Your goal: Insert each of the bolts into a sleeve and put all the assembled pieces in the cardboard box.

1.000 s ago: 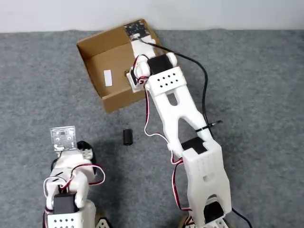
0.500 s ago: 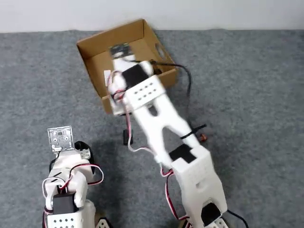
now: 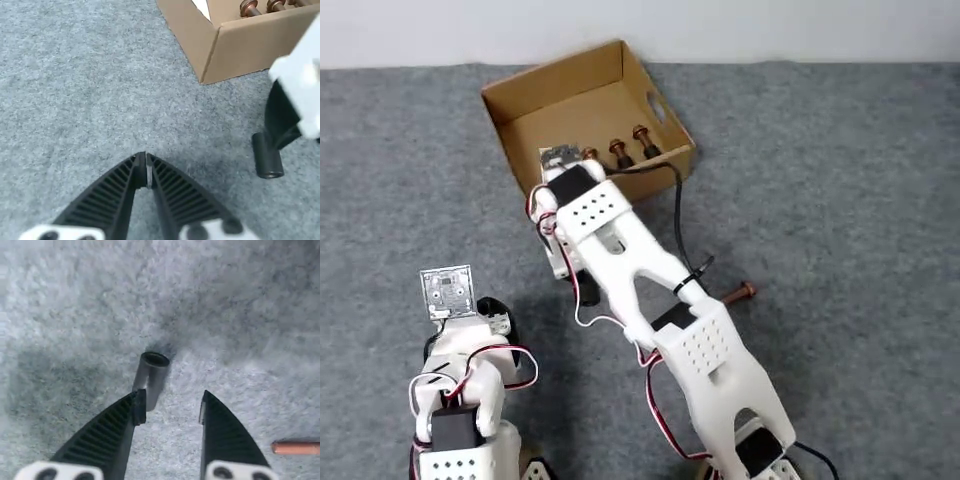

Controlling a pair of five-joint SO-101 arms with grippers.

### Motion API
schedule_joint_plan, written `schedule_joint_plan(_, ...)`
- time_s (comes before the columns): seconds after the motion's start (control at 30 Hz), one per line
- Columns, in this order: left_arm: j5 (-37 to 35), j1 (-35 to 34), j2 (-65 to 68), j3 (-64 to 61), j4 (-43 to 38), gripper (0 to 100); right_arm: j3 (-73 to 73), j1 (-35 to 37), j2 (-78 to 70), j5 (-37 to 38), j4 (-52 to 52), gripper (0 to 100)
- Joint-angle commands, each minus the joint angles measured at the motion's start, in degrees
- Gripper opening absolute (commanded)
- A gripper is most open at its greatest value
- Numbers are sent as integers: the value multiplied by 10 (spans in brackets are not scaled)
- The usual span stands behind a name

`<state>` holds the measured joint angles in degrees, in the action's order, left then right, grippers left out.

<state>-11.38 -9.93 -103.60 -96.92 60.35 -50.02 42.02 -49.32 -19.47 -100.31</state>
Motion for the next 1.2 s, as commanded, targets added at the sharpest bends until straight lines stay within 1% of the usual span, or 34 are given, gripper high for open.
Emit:
schedule_joint_plan(0.0, 6, -3, -4, 5, -14, 6, -22, 14, -4, -6, -7, 149)
schedule_joint_plan(0.27, 6, -2, -4, 5, -14, 6, -22, 13, -57, -9, 34, 147)
schedule_joint_plan(0.33, 6, -2, -4, 5, -14, 6, -22, 13, -66, -18, 34, 110)
schedule_joint_plan(0.4, 6, -2, -4, 5, -14, 6, -23, 6, -69, -21, 33, 9)
schedule_joint_plan(0.43, 6, -1, -4, 5, -14, 6, -23, 0, -65, -23, 28, 6)
schedule_joint_plan(0.47, 6, -1, -4, 5, -14, 6, -23, -5, -61, -26, 26, 31)
schedule_joint_plan(0.53, 6, -1, -3, 5, -20, 6, -23, -13, -44, -37, 20, 15)
schedule_joint_plan(0.57, 6, -1, -3, 5, -21, 6, -23, -15, -33, -37, 18, 4)
schedule_joint_plan(0.83, 3, 0, -3, 5, -22, 6, -19, -16, 107, -35, -26, 8)
schedule_joint_plan(0.97, 3, 28, -2, 5, -33, 6, -18, -20, 192, -27, -27, 8)
schedule_joint_plan(1.07, 2, 44, -2, 5, -31, 6, 21, -12, 267, -18, -28, 8)
schedule_joint_plan(1.17, 2, 45, -2, 5, -26, 6, 109, -19, 342, -21, -27, 8)
